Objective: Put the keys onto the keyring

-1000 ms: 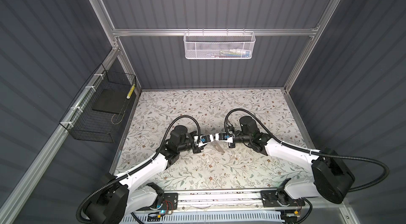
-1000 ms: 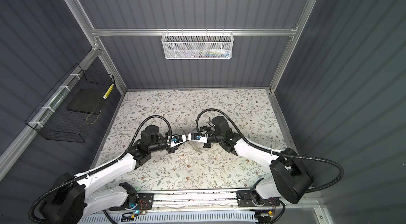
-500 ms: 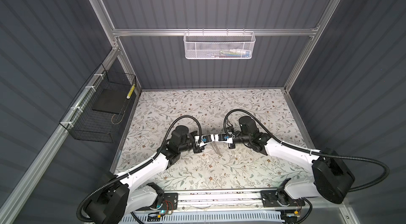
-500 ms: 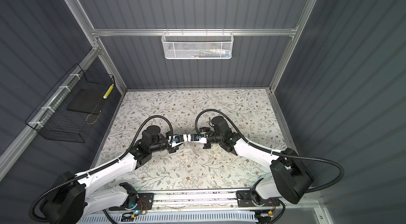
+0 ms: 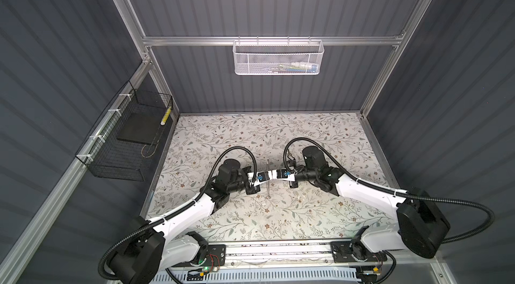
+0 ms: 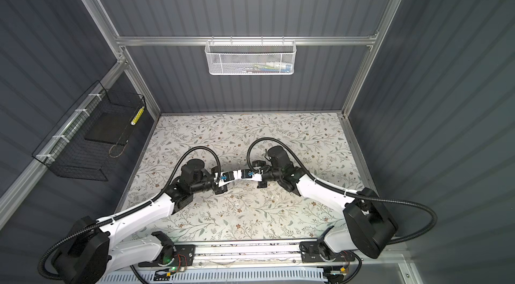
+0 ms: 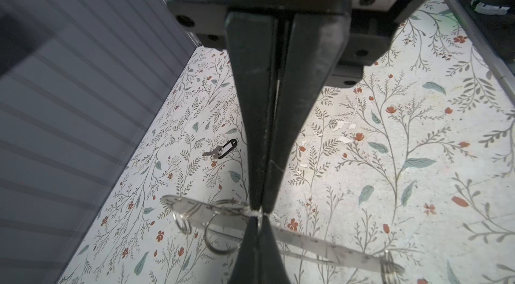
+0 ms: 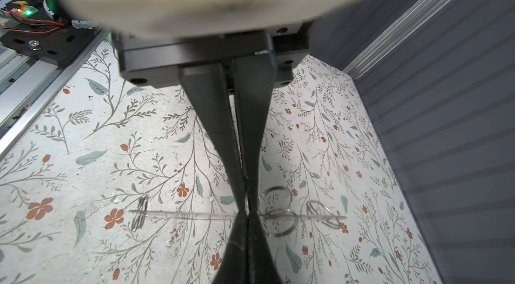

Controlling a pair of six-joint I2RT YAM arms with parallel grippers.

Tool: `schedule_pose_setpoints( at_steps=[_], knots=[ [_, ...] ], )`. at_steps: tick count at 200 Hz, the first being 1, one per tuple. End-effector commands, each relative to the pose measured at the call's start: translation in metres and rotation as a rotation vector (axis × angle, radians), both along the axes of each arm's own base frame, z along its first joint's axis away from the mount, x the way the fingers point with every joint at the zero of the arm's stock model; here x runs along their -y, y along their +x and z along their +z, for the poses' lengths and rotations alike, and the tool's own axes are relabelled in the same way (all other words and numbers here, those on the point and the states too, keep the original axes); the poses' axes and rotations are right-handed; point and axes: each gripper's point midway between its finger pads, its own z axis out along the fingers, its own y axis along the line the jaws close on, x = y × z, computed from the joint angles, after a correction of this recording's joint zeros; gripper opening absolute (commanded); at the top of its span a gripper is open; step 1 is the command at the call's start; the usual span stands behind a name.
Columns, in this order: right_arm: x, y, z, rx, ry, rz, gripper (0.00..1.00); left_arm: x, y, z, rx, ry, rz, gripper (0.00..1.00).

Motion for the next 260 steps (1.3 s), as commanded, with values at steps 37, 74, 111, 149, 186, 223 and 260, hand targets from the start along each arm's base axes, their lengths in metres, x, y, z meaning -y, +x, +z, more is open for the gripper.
schedule_pose_setpoints(
  at_steps=[37,74,111,149,186,223,260],
  knots=[
    [0.019,0.001,0.018,0.021,0.031,-0.12,0.28,0.009,-0.006,0.025,0.033,-0.089,-0.045,0.0],
    [0.029,-0.01,0.014,-0.048,0.063,-0.153,0.29,0.013,-0.015,0.032,0.033,-0.14,-0.098,0.0],
    [0.03,-0.011,0.016,-0.064,0.106,-0.17,0.29,0.016,-0.023,0.036,0.027,-0.167,-0.146,0.0],
    [0.026,-0.011,0.027,-0.065,0.158,-0.16,0.29,0.017,-0.027,0.038,0.022,-0.175,-0.168,0.0],
    [0.023,-0.014,0.032,-0.072,0.188,-0.135,0.27,0.018,-0.028,0.04,0.023,-0.18,-0.179,0.0],
    [0.021,-0.017,0.032,-0.084,0.182,-0.11,0.23,0.018,-0.028,0.041,0.026,-0.181,-0.175,0.0],
    [0.02,-0.018,0.028,-0.092,0.166,-0.099,0.18,0.018,-0.028,0.042,0.028,-0.184,-0.18,0.0]
  ],
)
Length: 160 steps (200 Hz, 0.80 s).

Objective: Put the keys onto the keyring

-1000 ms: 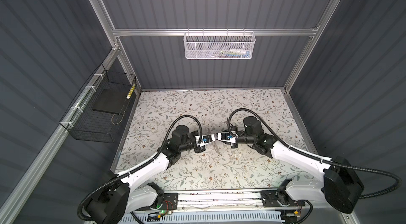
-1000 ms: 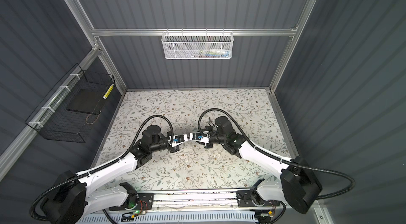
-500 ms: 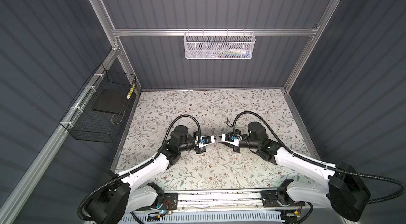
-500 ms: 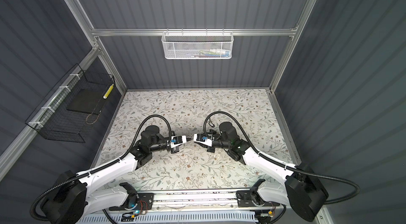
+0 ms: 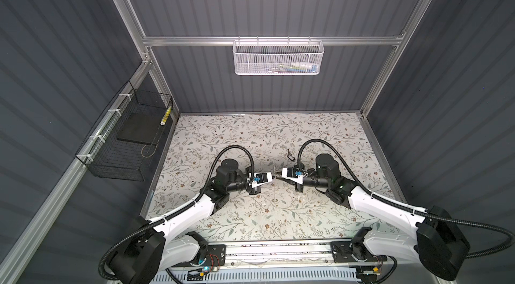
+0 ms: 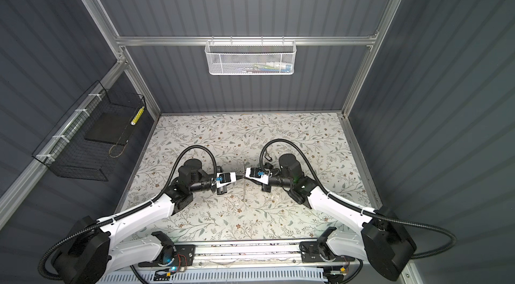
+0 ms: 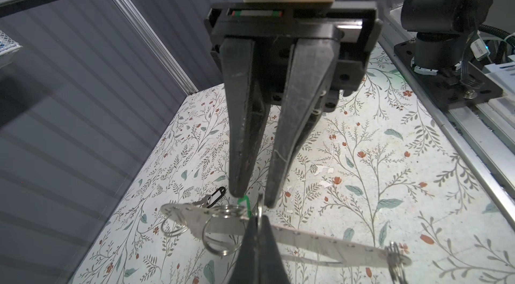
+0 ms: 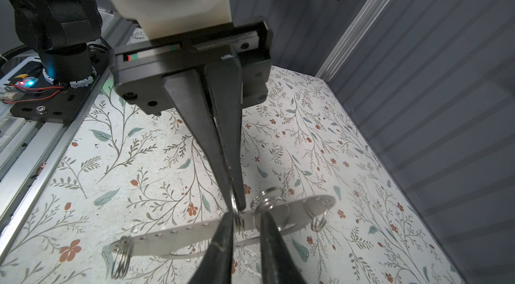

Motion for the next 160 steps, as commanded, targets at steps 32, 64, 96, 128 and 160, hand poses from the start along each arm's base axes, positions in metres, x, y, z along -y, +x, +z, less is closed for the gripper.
schedule_pose_setpoints(
  at_steps=[32,64,96,128,160],
  knots=[
    [-0.003,-0.002,-0.002,-0.012,-0.009,0.033,0.12,0.003,-0.008,0.013,0.015,-0.041,-0.039,0.0],
    [-0.004,-0.003,-0.002,-0.012,-0.013,0.041,0.06,0.003,-0.009,0.015,0.013,-0.044,-0.047,0.0],
    [-0.002,-0.002,-0.002,-0.004,-0.024,0.032,0.0,0.003,-0.006,0.009,0.013,-0.012,-0.034,0.04],
    [0.005,0.0,-0.013,-0.065,-0.145,0.01,0.0,-0.002,0.0,0.002,0.008,0.099,-0.005,0.31],
    [0.012,-0.002,-0.018,-0.11,-0.216,-0.008,0.0,-0.007,0.001,0.0,0.025,0.145,0.007,0.28]
  ],
)
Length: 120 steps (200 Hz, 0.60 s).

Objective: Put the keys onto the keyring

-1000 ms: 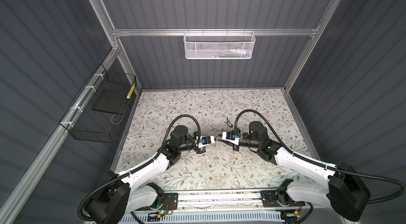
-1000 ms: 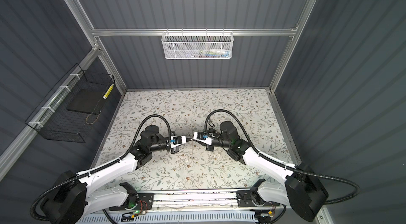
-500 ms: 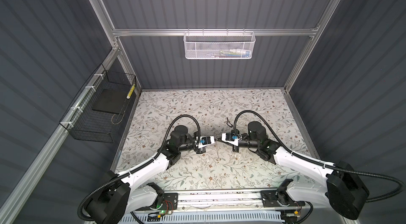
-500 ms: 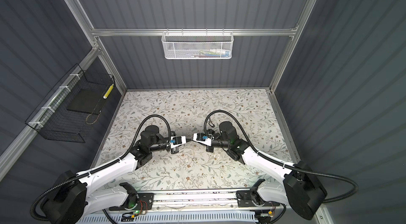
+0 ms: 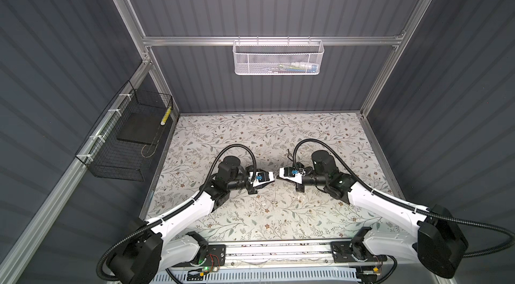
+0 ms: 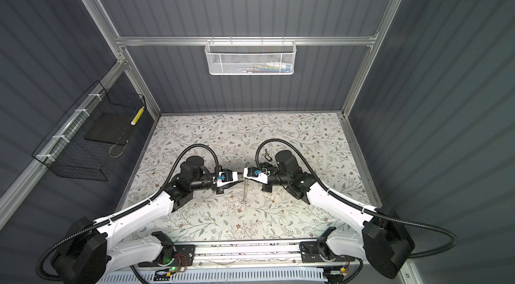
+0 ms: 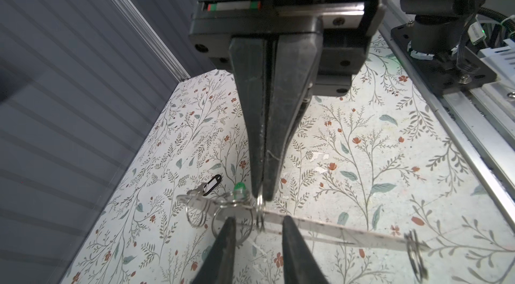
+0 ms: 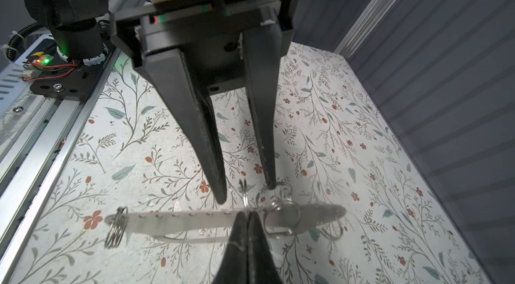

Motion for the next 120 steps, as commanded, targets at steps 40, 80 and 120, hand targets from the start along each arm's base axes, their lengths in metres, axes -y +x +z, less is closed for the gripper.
schedule_pose_setpoints(
  at_steps=[40,80,120],
  knots=[
    [0.01,-0.003,-0.012,-0.089,-0.137,-0.008,0.0,0.0,-0.005,0.007,0.023,0.049,-0.033,0.26],
    [0.007,-0.001,-0.011,-0.101,-0.136,-0.006,0.0,0.004,-0.009,0.008,-0.003,0.039,-0.07,0.25],
    [0.006,-0.001,-0.012,-0.112,-0.137,-0.003,0.0,0.009,-0.014,0.01,-0.032,0.025,-0.108,0.24]
  ],
)
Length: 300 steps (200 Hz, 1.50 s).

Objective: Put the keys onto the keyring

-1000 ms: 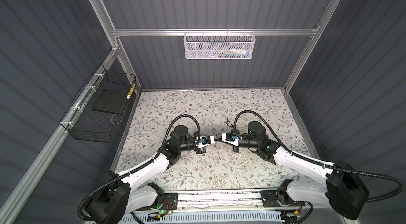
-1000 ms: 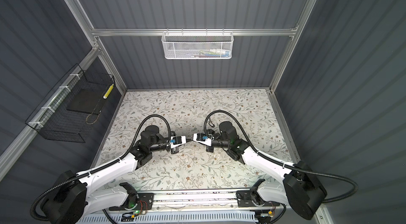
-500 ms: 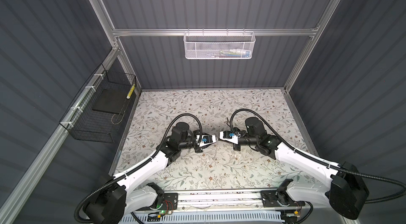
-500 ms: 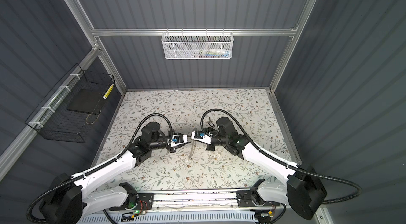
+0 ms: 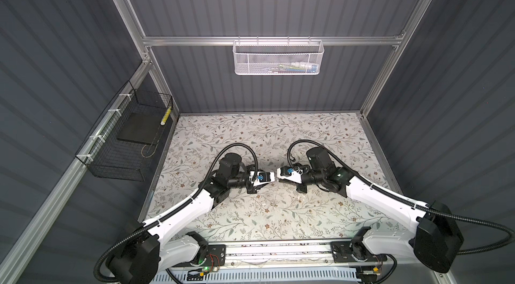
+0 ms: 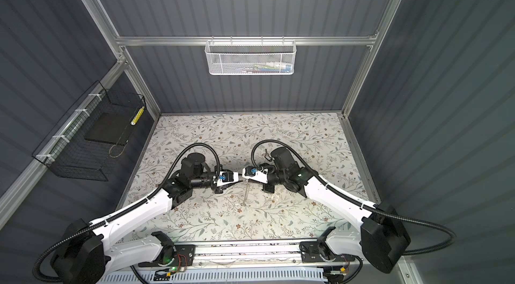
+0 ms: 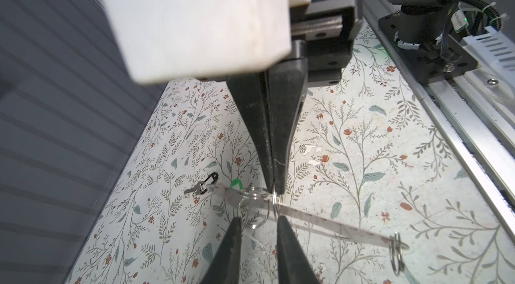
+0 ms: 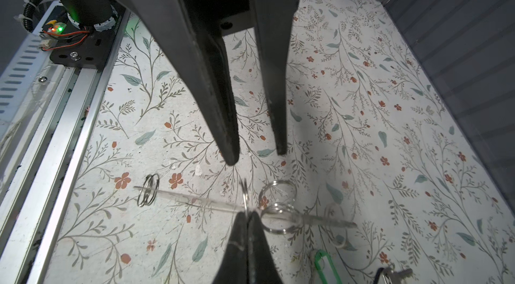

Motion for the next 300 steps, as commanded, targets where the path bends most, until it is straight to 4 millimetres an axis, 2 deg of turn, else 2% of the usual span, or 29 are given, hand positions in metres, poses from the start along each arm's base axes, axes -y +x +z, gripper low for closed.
schedule_pose_setpoints(
  at_steps=[1,45,108,227,257,300],
  knots=[
    [-0.003,0.003,0.012,0.008,0.018,0.007,0.0,0.007,-0.007,0.008,-0.023,-0.017,-0.055,0.24],
    [-0.005,0.003,0.014,0.005,0.021,0.008,0.0,0.01,-0.01,0.004,-0.048,-0.011,-0.076,0.24],
    [-0.006,0.002,0.015,0.001,0.026,0.014,0.0,0.013,0.004,0.002,-0.05,0.002,-0.005,0.24],
    [-0.008,0.004,0.021,0.002,0.046,0.012,0.0,0.021,0.006,-0.001,-0.076,0.001,-0.009,0.16],
    [-0.01,0.004,0.025,-0.001,0.059,0.011,0.0,0.022,0.006,-0.002,-0.083,0.008,-0.012,0.11],
    [-0.01,0.005,0.028,-0.008,0.074,0.003,0.0,0.02,0.008,-0.004,-0.08,0.014,0.005,0.13]
  ],
)
